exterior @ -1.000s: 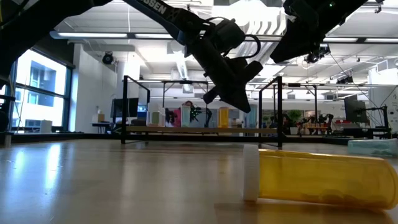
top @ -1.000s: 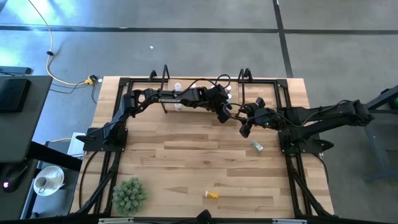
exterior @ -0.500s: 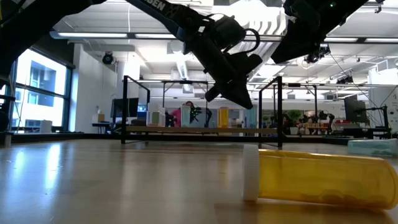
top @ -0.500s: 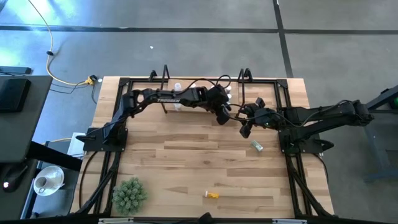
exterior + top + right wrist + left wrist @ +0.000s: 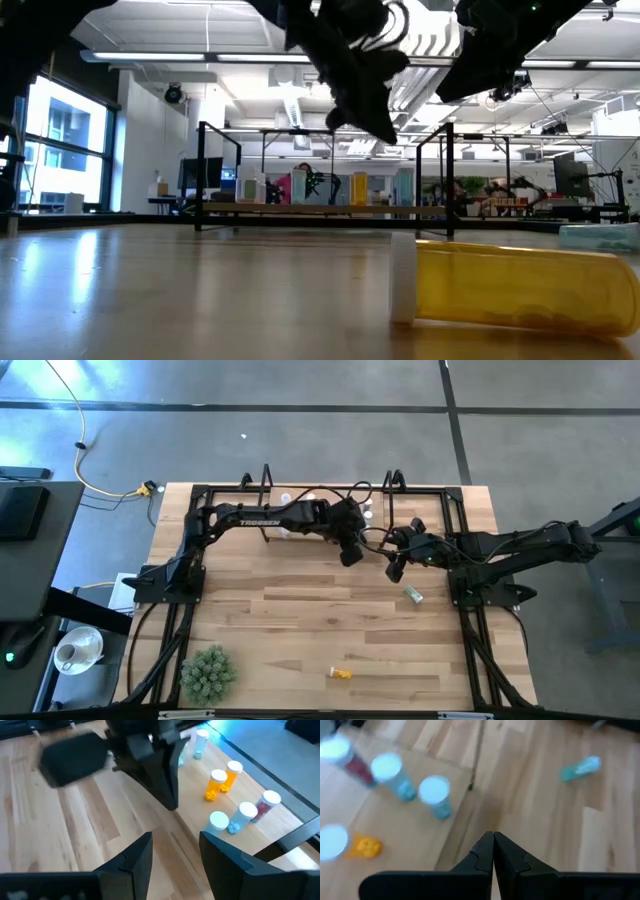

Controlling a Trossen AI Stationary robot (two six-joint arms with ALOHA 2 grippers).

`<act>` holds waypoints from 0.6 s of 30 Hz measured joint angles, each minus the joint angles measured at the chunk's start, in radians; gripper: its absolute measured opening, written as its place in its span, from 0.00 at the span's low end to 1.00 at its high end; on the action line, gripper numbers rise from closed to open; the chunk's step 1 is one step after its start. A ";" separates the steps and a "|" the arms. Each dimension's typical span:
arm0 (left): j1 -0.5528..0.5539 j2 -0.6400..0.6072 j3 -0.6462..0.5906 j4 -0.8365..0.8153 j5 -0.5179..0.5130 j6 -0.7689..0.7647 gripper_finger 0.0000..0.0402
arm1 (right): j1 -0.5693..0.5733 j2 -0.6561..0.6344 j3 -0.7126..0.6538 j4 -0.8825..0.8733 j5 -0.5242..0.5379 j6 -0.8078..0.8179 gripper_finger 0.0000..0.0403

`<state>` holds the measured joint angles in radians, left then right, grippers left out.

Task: Pick and place medicine bottles onto shelf by color
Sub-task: Put the orange pill bottle on the shelf aligned with the other orange pill bottles

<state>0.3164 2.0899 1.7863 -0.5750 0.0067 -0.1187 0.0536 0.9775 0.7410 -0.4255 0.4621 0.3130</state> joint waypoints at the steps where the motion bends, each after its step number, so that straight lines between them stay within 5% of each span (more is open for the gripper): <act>1: -0.010 -0.007 0.000 0.005 0.000 0.010 0.00 | 0.000 0.000 0.000 0.000 -0.006 0.000 0.38; 18: -0.161 -0.243 -0.444 0.335 -0.050 -0.034 0.00 | 0.116 0.000 0.000 0.073 -0.009 -0.033 0.38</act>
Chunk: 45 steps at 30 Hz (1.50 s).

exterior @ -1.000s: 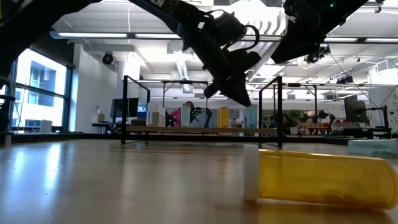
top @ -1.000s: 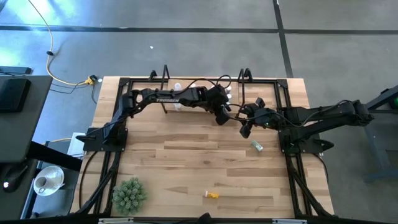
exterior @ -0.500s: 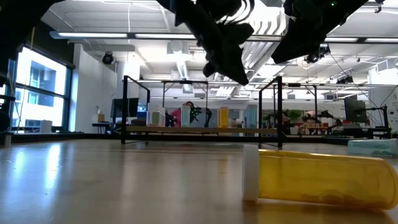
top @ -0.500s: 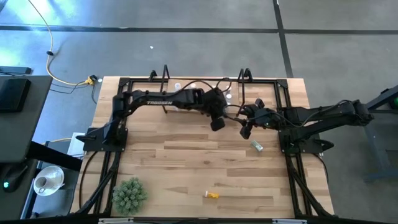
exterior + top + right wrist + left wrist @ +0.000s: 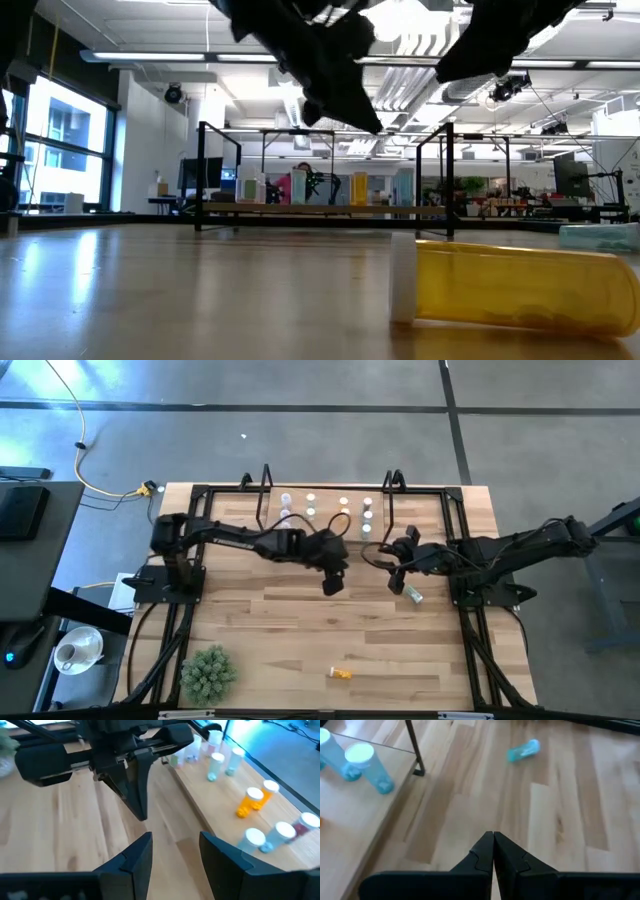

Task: Pick and place medicine bottles onto shelf by color
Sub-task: Put the orange pill bottle on the shelf aligned with the other orange pill bottles

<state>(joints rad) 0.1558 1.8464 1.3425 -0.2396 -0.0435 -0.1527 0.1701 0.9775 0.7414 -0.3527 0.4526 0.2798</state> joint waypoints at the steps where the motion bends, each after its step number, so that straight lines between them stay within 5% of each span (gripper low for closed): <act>1: -0.008 -0.024 -0.030 0.014 -0.002 -0.004 0.00 | 0.006 0.000 0.000 0.011 -0.001 0.000 0.38; 20: -0.161 -0.346 -0.515 0.427 -0.104 -0.101 0.00 | 0.148 0.069 0.001 0.194 -0.094 0.033 0.38; 28: -0.172 -0.497 -0.633 0.431 -0.131 -0.143 0.00 | 0.231 0.102 0.004 0.336 -0.088 -0.017 0.38; 45: -0.205 -0.655 -0.710 0.416 -0.174 -0.107 0.00 | 0.354 0.507 0.352 0.061 -0.096 0.006 0.38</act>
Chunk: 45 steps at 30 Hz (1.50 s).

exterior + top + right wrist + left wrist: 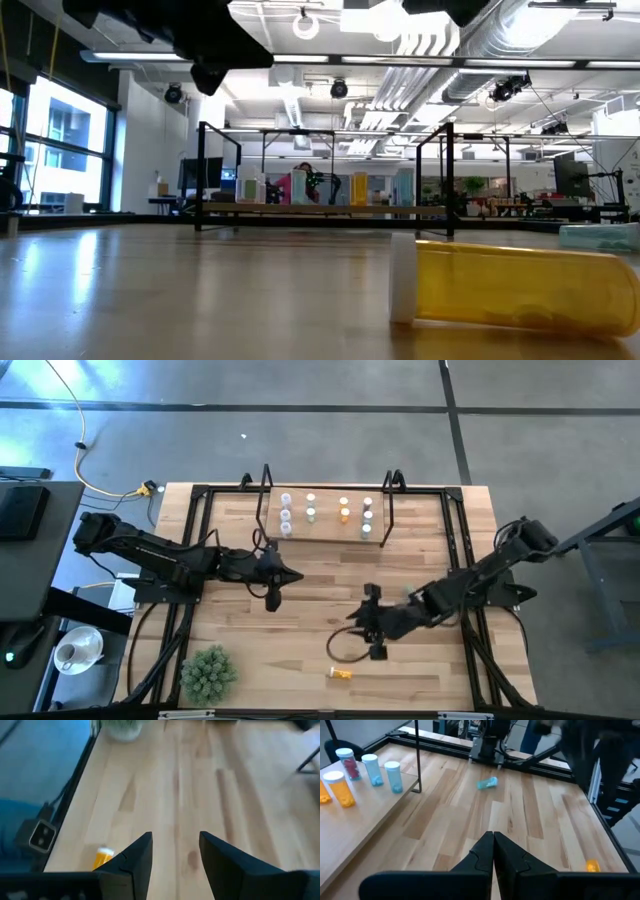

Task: Pick and place medicine bottles onto shelf by color
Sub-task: Put the orange pill bottle on the shelf aligned with the other orange pill bottles

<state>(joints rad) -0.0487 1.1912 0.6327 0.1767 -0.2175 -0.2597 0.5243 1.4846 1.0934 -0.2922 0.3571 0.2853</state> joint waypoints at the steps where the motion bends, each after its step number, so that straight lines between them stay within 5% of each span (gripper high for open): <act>1: 0.000 0.000 0.000 0.000 0.000 0.000 0.00 | 0.005 0.027 0.019 -0.012 -0.007 0.003 0.38; 22: -0.001 0.068 0.001 0.011 -0.007 -0.109 0.07 | 0.023 0.323 0.091 0.099 -0.351 0.171 0.38; 35: 0.000 0.079 0.000 0.007 0.001 -0.107 0.18 | 0.036 0.343 0.091 0.270 -0.349 0.115 0.38; 45: 0.000 0.079 0.000 0.007 0.001 -0.105 0.18 | 0.039 0.343 0.145 0.190 -0.358 0.176 0.38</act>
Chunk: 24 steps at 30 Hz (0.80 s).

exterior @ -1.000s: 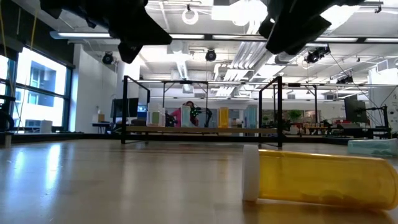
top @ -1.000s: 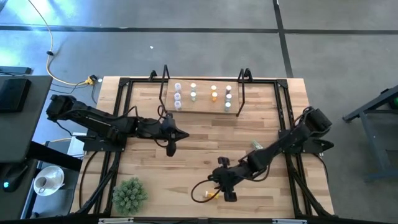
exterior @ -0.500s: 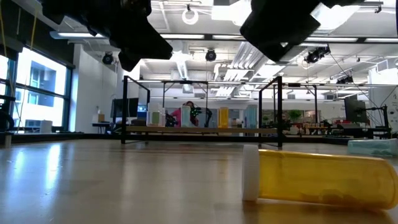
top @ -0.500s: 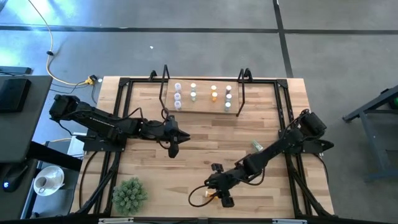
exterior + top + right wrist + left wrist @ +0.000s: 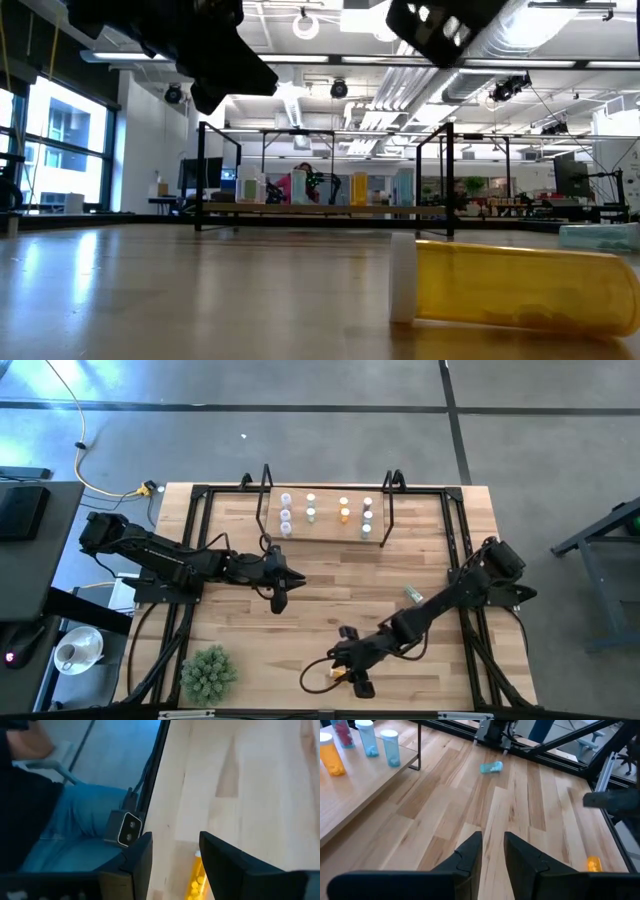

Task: Pick and place medicine bottles onto shelf by color
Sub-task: Put the orange pill bottle on the shelf aligned with the other orange pill bottles

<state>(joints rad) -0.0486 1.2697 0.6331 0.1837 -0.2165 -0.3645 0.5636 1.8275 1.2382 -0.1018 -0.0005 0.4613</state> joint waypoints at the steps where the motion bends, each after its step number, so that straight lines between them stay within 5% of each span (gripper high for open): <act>1: 0.000 0.000 0.000 0.000 0.000 0.000 0.18 | 0.000 0.000 0.026 -0.049 0.000 -0.016 0.38; 8: 0.000 0.000 0.000 0.000 0.000 0.000 0.18 | 0.000 0.003 0.107 -0.272 0.102 -0.040 0.38; 24: 0.000 0.000 0.000 0.000 0.000 0.000 0.18 | 0.027 0.111 0.106 -0.322 0.037 0.036 0.51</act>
<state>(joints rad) -0.0486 1.2699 0.6331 0.1833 -0.2161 -0.3645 0.5907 1.9385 1.3437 -0.4235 0.0364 0.4969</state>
